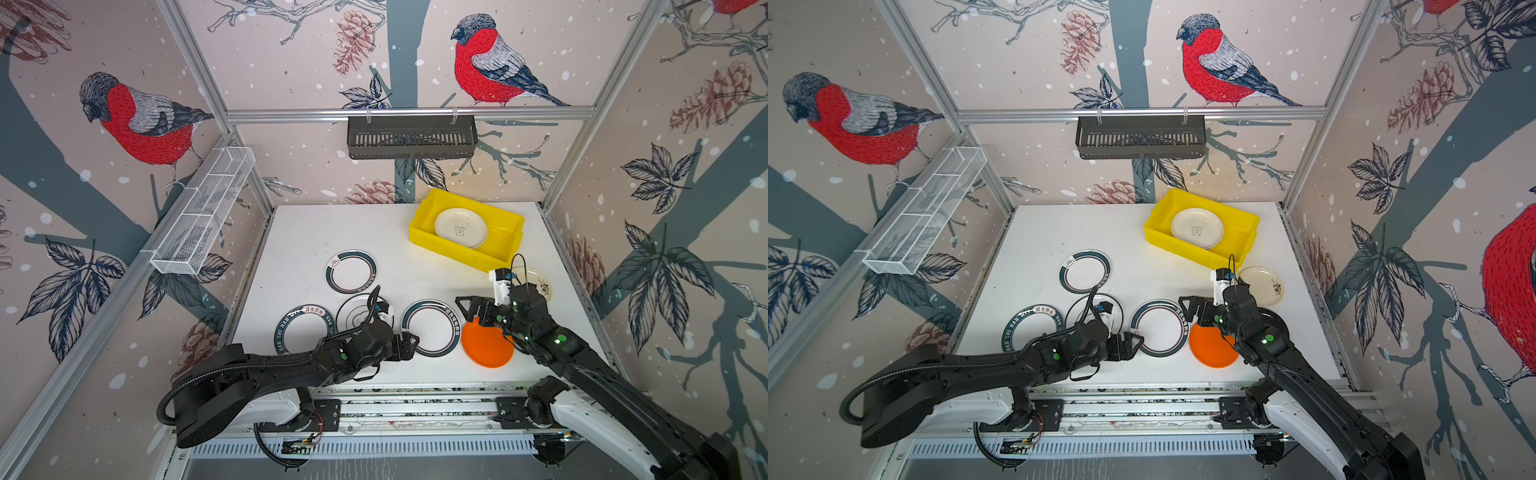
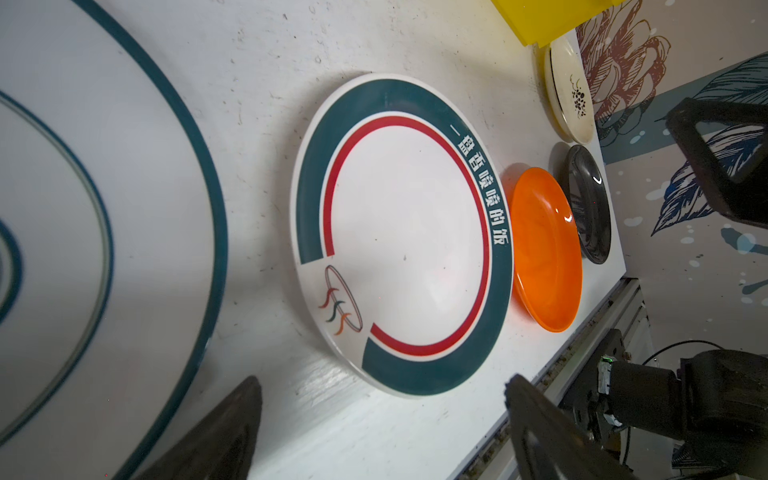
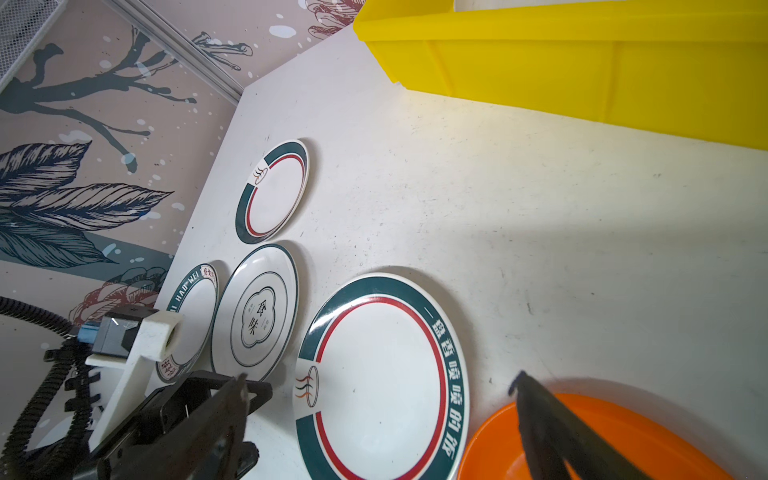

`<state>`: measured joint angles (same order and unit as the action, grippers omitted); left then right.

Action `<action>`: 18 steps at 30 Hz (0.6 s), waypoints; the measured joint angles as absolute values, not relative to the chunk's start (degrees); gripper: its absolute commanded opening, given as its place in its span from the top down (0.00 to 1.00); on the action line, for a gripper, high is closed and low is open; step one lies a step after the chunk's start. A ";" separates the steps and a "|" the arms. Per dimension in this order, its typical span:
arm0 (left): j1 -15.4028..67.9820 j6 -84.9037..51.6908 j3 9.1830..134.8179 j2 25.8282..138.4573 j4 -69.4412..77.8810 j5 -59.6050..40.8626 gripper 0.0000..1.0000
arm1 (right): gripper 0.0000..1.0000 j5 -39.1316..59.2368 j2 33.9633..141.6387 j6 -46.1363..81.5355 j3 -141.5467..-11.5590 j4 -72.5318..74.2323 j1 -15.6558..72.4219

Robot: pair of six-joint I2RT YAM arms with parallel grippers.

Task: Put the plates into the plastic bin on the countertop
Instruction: 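Close the left gripper on the rim of the green-and-red rimmed plate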

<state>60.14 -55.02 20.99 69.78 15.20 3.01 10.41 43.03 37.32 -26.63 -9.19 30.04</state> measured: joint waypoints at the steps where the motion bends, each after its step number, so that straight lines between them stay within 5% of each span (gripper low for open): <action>1: 60.14 -55.02 21.02 70.11 15.66 3.01 0.10 | 0.00 10.41 42.81 37.32 -26.57 -9.19 30.04; 18: 60.14 -56.82 20.99 80.03 25.06 4.19 0.30 | 0.00 10.44 42.02 40.95 -24.60 -8.27 30.04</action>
